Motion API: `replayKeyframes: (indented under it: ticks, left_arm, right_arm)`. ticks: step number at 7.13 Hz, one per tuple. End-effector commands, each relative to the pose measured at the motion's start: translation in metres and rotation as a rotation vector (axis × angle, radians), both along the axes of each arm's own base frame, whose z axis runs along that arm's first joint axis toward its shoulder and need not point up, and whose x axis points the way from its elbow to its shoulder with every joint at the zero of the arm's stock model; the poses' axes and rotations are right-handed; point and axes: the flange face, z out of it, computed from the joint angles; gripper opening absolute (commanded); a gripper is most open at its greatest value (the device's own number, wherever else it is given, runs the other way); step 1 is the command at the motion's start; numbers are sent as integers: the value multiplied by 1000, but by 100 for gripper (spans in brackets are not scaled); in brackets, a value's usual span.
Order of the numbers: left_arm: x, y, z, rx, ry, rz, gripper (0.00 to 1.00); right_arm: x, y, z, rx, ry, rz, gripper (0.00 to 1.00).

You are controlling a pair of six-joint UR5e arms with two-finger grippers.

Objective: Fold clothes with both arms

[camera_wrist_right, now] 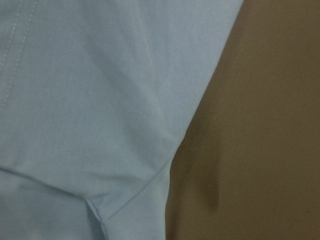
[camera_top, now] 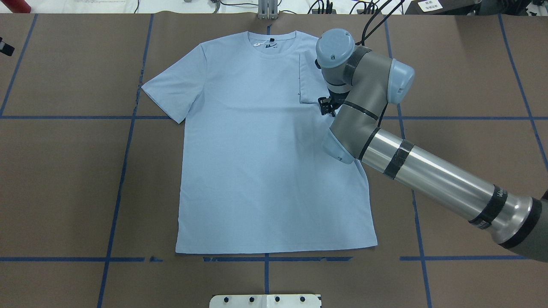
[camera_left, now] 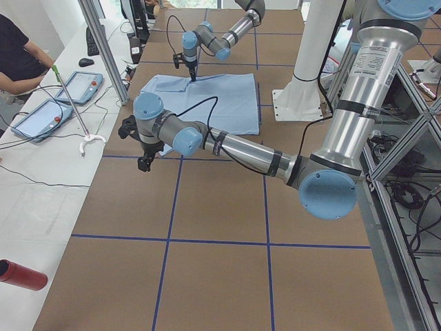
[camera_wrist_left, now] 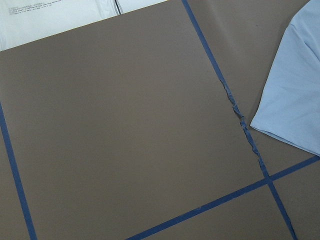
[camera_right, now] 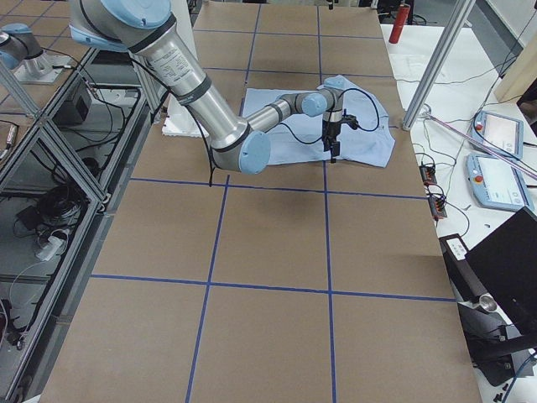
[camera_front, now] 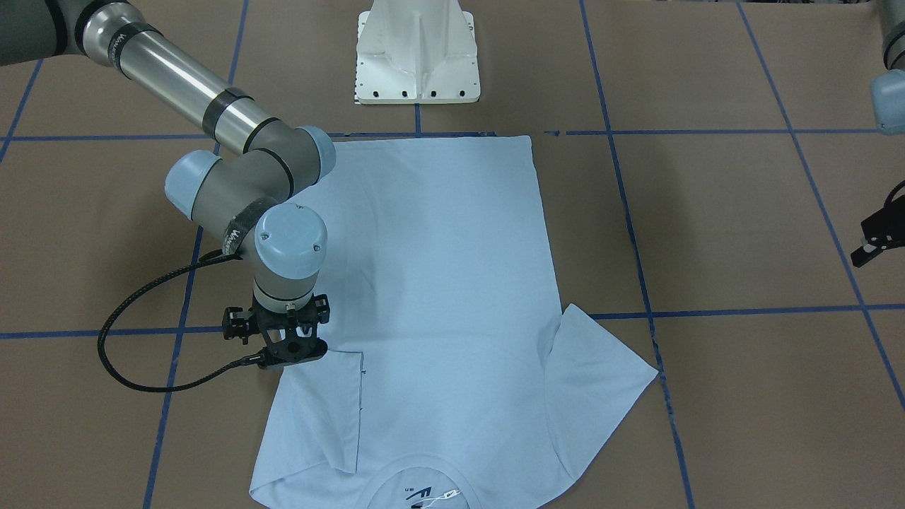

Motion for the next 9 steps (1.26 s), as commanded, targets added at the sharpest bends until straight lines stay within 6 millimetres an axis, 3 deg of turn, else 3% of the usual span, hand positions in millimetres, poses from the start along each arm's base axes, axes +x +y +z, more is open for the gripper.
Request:
replayKeyframes:
  ticks: [1,4,6,8,9]
  left_arm:
    - [1,0,0,-1,1,1,100]
    - [1,0,-2,2,1,1,100]
    - [1,1,-5,7,3,1,100]
    - [-1,2,-11,9,10,-9,100]
    - [0,4,-16,10,13,-12,100]
  right_arm:
    - [0,0,-1,0,-2,2,100]
    - [4,-1,7,-6,7,3,100]
    - [32,-20,22,5,27,-7,100]
    - [62,-32,56,16,57,-43,100]
    - [69,-36,56,16,58,-40,100]
